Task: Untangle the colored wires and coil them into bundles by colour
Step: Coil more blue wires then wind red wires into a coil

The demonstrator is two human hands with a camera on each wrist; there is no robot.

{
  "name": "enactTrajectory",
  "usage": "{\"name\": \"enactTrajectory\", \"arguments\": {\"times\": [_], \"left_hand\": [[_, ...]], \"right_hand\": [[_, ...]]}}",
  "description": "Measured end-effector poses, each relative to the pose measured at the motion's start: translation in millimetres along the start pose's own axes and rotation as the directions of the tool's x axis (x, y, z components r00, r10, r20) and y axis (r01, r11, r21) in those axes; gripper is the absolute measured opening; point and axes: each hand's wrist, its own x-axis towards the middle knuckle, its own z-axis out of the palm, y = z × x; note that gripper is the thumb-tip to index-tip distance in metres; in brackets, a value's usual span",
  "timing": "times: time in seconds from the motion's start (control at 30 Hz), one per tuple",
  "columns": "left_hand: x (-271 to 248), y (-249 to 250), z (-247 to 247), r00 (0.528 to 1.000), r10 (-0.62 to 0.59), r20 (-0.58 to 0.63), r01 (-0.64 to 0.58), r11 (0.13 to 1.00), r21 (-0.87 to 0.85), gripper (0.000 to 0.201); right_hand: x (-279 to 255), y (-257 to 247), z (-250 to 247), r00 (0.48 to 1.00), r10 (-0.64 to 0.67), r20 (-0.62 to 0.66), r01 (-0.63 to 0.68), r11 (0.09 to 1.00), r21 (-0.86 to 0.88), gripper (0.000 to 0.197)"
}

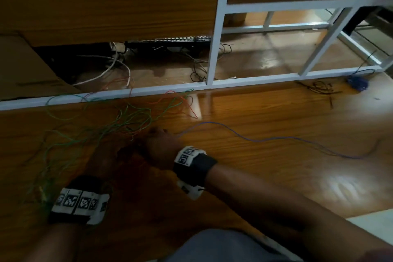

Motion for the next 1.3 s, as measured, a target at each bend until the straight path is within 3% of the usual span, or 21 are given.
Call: {"name": "enactTrajectory", "arguments": {"times": [0.07, 0.13, 0.17, 0.23, 0.33, 0.57, 0.63, 0.73, 0.83, 0.93, 1.0, 1.03, 1.1, 1.17, 1.2, 1.27, 1.3], "left_hand": [[-4.4, -1.8, -5.2, 0.994, -0.067, 0.084, 0.078, 0.988, -0.137, 0.046], [-5.2, -2.1, -11.4, 0.994, -0.049, 0.102, 0.070, 0.974, -0.216, 0.078], [-4.6, -0.5, -15.4, 0.994, -0.035, 0.105, 0.059, 0.972, -0.230, 0.084], [-5.0, -7.4, -17.3, 0.987, -0.015, 0.161, 0.053, 0.971, -0.232, 0.068], [-2.1, -8.4, -24.8, 0.980, -0.037, 0.195, 0.062, 0.991, -0.120, 0.019], [12.8, -13.9, -27.2, 0.992, -0.017, 0.122, 0.036, 0.987, -0.156, 0.069], [10.9, -23.8, -27.4, 0.991, -0.004, 0.133, 0.023, 0.989, -0.143, 0.061], [14.4, -38.8, -25.0, 0.980, -0.080, 0.182, 0.097, 0.991, -0.092, 0.026], [12.8, -47.8, -20.9, 0.979, -0.089, 0.185, 0.102, 0.993, -0.060, 0.044], [8.5, -59.5, -20.3, 0.969, -0.135, 0.205, 0.152, 0.986, -0.070, 0.032], [9.5, -66.8, -18.7, 0.957, -0.134, 0.257, 0.149, 0.988, -0.036, 0.039], [11.5, -64.7, -18.8, 0.954, -0.137, 0.266, 0.146, 0.989, -0.012, 0.039], [12.3, -57.2, -15.7, 0.975, -0.085, 0.207, 0.084, 0.996, 0.017, 0.052], [10.7, -51.6, -8.5, 0.984, 0.005, 0.179, -0.019, 0.997, 0.076, 0.053], [9.7, -52.0, -5.5, 0.986, 0.041, 0.162, -0.059, 0.993, 0.105, 0.050], [8.2, -51.5, -5.0, 0.982, 0.025, 0.185, -0.050, 0.990, 0.129, 0.040], [9.4, -53.8, -4.2, 0.979, 0.005, 0.203, -0.034, 0.989, 0.141, 0.034]], "right_hand": [[4.1, -5.2, -2.3, 1.000, -0.003, -0.004, 0.003, 1.000, 0.006, 0.039], [3.1, -3.8, -4.0, 0.998, -0.011, -0.055, 0.010, 1.000, -0.005, 0.043], [1.3, -2.2, -6.7, 0.998, -0.022, -0.054, 0.021, 1.000, -0.012, 0.047], [-2.2, 5.1, -9.1, 0.998, -0.021, -0.066, 0.020, 1.000, -0.024, 0.046], [-11.0, 11.4, -20.7, 0.988, 0.021, -0.150, -0.030, 0.998, -0.054, 0.037], [-42.6, 27.0, -49.7, 0.973, 0.133, -0.187, -0.156, 0.981, -0.116, 0.037], [-56.1, 32.0, -56.1, 0.966, 0.155, -0.205, -0.179, 0.979, -0.100, 0.037], [-75.4, 40.1, -58.5, 0.960, 0.187, -0.207, -0.209, 0.974, -0.090, 0.039], [-96.0, 50.8, -63.0, 0.962, 0.182, -0.205, -0.200, 0.977, -0.071, 0.044], [-121.4, 64.7, -77.6, 0.947, 0.207, -0.247, -0.229, 0.971, -0.065, 0.032], [-138.5, 76.4, -78.6, 0.941, 0.211, -0.265, -0.240, 0.968, -0.079, 0.026], [-145.5, 82.8, -75.5, 0.944, 0.215, -0.250, -0.240, 0.968, -0.076, 0.025], [-152.2, 94.4, -67.2, 0.958, 0.270, -0.098, -0.275, 0.960, -0.044, 0.027], [-148.0, 96.7, -60.7, 0.928, 0.358, 0.107, -0.348, 0.932, -0.099, 0.024], [-141.3, 94.8, -57.2, 0.908, 0.386, 0.160, -0.366, 0.920, -0.143, 0.034], [-116.7, 80.4, -50.5, 0.917, 0.362, 0.166, -0.339, 0.929, -0.149, 0.061], [-99.4, 67.1, -47.8, 0.939, 0.321, 0.120, -0.311, 0.946, -0.095, 0.065]]}}
